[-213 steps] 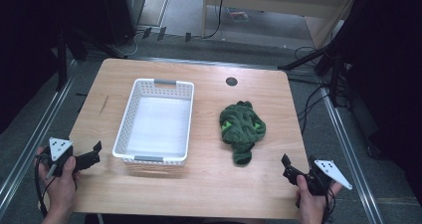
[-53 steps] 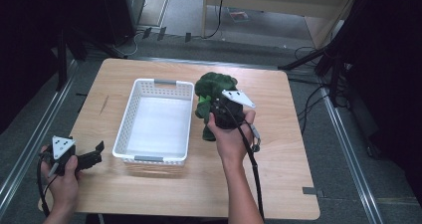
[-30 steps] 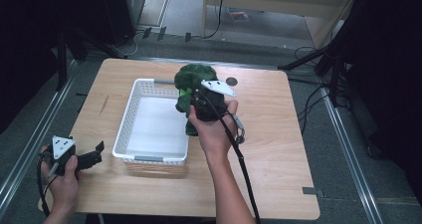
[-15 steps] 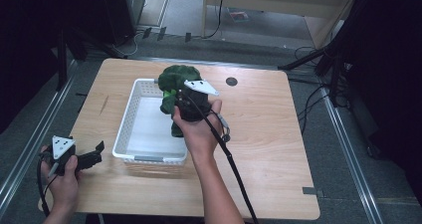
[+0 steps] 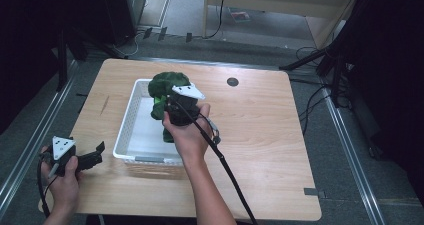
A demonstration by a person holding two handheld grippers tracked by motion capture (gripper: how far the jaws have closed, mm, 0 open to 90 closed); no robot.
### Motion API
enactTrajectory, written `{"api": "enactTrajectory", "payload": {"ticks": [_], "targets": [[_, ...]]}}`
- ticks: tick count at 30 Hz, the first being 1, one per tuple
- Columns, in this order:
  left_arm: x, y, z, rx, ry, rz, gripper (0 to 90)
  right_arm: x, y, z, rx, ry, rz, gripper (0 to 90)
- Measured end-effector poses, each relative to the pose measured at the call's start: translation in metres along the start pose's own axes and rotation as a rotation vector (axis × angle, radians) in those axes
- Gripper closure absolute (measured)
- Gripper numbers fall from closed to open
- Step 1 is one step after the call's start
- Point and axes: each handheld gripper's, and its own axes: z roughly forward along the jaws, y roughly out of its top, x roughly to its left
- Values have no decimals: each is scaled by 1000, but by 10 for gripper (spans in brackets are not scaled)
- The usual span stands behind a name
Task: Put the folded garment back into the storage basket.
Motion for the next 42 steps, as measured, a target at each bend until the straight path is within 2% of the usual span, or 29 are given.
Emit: {"api": "enactTrajectory", "payload": {"ticks": [7, 17, 21, 26, 28, 29, 31, 34, 36, 40, 42], "targets": [[0, 0, 0, 0, -1, -1, 1, 4, -14, 18, 46, -5, 8, 754], [0, 0, 0, 0, -2, -3, 1, 10, -31, 45, 145, -4, 31, 732], [0, 0, 0, 0, -2, -2, 1, 10, -35, 54, 188, 6, 60, 726], [0, 0, 0, 0, -2, -2, 1, 11, -41, 60, 208, 1, 63, 716], [0, 0, 0, 0, -3, -2, 1, 12, -42, 62, 228, -2, 72, 714], [0, 0, 0, 0, -2, -1, 1, 12, -43, 65, 271, -12, 83, 712], [0, 0, 0, 0, -3, -1, 1, 13, -43, 68, 297, -11, 85, 696], [0, 0, 0, 0, -2, -2, 1, 14, -42, 68, 301, -1, 90, 677], [0, 0, 0, 0, -2, -2, 1, 13, -42, 69, 298, -1, 103, 634], [0, 0, 0, -1, -2, -3, 1, 12, -41, 69, 288, -14, 96, 545], [0, 0, 0, -1, -1, -4, 1, 12, -40, 68, 283, -7, 107, 528]]}}
